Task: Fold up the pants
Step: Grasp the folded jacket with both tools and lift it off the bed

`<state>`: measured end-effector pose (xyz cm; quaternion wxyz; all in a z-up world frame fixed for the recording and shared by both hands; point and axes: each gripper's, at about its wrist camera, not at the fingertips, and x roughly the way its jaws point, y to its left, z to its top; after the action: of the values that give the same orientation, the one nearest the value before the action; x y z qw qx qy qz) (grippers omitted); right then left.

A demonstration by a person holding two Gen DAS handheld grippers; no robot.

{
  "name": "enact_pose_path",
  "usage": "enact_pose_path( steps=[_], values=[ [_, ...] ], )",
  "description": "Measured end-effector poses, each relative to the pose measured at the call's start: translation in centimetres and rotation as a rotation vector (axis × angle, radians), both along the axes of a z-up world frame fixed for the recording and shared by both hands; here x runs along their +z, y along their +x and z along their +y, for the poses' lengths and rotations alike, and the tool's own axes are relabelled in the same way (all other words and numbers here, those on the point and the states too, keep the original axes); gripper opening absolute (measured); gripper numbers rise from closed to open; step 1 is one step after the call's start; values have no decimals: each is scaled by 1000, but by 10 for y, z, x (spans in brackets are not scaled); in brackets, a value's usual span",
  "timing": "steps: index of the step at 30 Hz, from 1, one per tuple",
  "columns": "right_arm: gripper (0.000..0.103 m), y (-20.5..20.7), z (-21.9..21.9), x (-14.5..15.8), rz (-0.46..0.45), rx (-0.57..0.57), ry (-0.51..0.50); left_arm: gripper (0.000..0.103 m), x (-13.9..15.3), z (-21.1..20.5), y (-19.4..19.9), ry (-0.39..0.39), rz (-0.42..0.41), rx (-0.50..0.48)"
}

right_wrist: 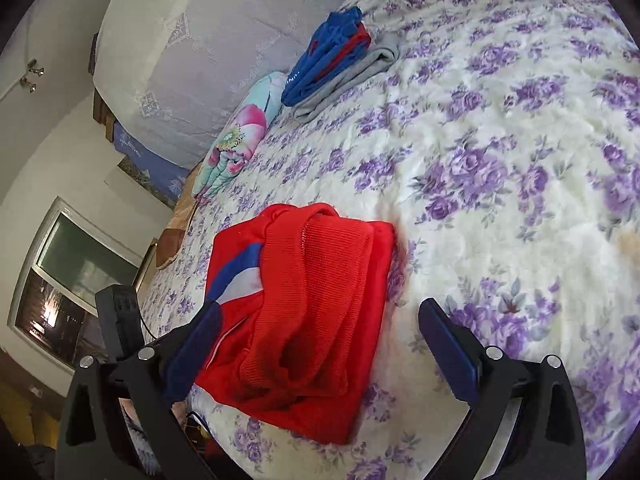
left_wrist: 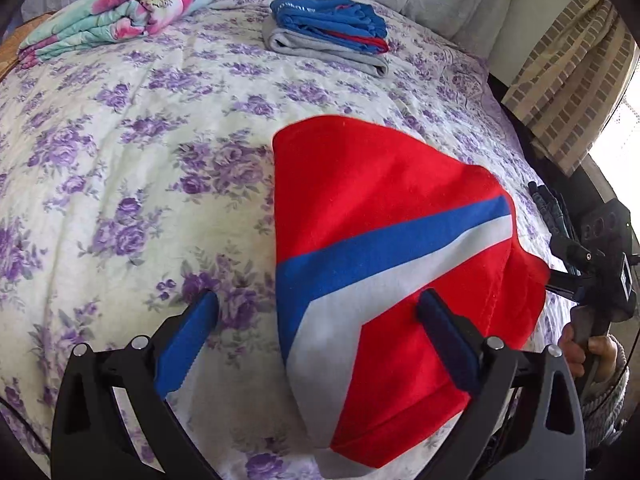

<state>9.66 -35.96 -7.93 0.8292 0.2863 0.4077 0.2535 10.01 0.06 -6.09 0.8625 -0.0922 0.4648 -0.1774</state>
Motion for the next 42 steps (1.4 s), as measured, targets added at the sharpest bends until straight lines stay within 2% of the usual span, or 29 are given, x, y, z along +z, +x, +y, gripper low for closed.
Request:
enact_pose_path(
  steps=[6,11,13,14,17,21,22,24,25,29,31,33,38,42],
  values=[
    [100,22,14,-6,31,48,27,99,-6,1,3,-63,13,-13],
    [99,34,42,-5,24,110,-44,99,-8,-4,8,-96,11,-44],
    [93,30,43,-4,10,112,-56,99,-8,-1,6,-108,15,-57],
    [85,27,39,-5,7,105,-47,98,-8,1,4,-108,17,-68],
    [73,19,22,-11,4,98,33,98,-9,3,-8,-95,5,-98],
    [70,19,24,-13,-3,87,28,98,-9,1,-8,-97,-3,-94],
    [69,21,26,-13,-4,88,22,95,-8,0,-5,-109,-3,-91],
    [67,24,29,-13,-11,92,14,71,-7,-2,0,-156,-5,-95],
    [66,24,28,-13,-14,91,15,68,-7,-1,2,-187,4,-95],
    [58,15,29,-12,-49,85,-4,47,-6,6,0,-224,0,-71],
    [55,11,34,-7,-79,76,-36,36,-2,8,-3,-226,-13,-54],
    [50,5,38,0,-112,72,-69,25,5,6,-8,-187,-44,-41],
    [42,-3,40,23,-181,80,-88,14,28,-3,-13,-94,-115,-31],
    [41,2,40,57,-251,84,-114,12,67,-12,-7,-60,-213,-44]
  ],
)
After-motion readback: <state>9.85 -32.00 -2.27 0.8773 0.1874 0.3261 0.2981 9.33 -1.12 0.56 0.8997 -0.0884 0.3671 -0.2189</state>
